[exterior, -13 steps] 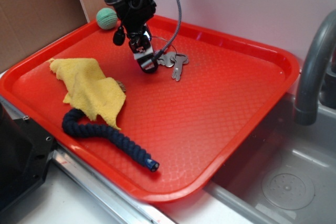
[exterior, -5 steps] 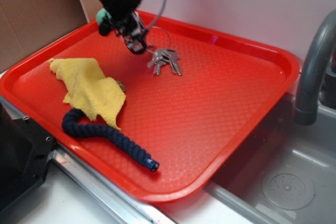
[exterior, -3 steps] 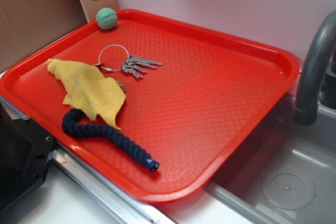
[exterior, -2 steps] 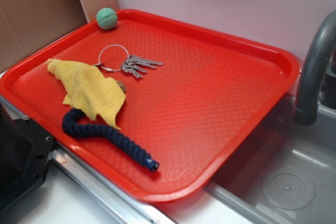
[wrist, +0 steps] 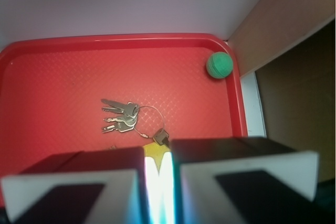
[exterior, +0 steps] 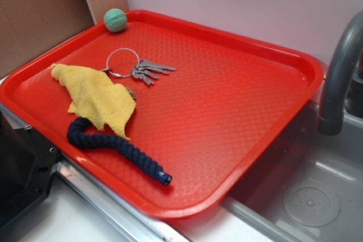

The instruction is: Grab the silver keys.

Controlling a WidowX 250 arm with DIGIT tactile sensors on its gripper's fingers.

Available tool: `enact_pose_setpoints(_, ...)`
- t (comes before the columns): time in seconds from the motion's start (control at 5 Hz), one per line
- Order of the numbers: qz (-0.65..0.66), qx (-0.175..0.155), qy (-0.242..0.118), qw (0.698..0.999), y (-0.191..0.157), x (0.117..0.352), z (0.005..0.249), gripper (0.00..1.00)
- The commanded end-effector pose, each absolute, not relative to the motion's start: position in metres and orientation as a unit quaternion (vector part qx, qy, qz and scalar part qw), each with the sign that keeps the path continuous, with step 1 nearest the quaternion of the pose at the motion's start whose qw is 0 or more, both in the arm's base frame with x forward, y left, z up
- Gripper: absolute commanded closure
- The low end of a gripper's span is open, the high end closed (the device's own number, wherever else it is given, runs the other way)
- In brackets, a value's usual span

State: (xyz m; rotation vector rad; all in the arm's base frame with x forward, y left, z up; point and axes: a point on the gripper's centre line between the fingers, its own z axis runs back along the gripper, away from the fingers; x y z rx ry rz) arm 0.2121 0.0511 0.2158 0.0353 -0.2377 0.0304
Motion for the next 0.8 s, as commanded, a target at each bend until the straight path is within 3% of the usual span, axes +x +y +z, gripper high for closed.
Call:
enact_pose_setpoints(0.0, -0.07, 0.01, -0.113, 0.991, 0.05, 0.253, 0.161, 0.0)
enact_pose_setpoints(0.2, 0.019, 0.008, -0.092, 0.996, 0.048, 0.264, 0.127, 0.0)
enact_pose_setpoints(0.4, 0.045, 0.03, -0.065, 0.996, 0.057, 0.27, 0.108, 0.0)
enact_pose_setpoints(0.6, -0.051, 0.007, -0.069, 0.996, 0.064, 0.261, 0.096, 0.0)
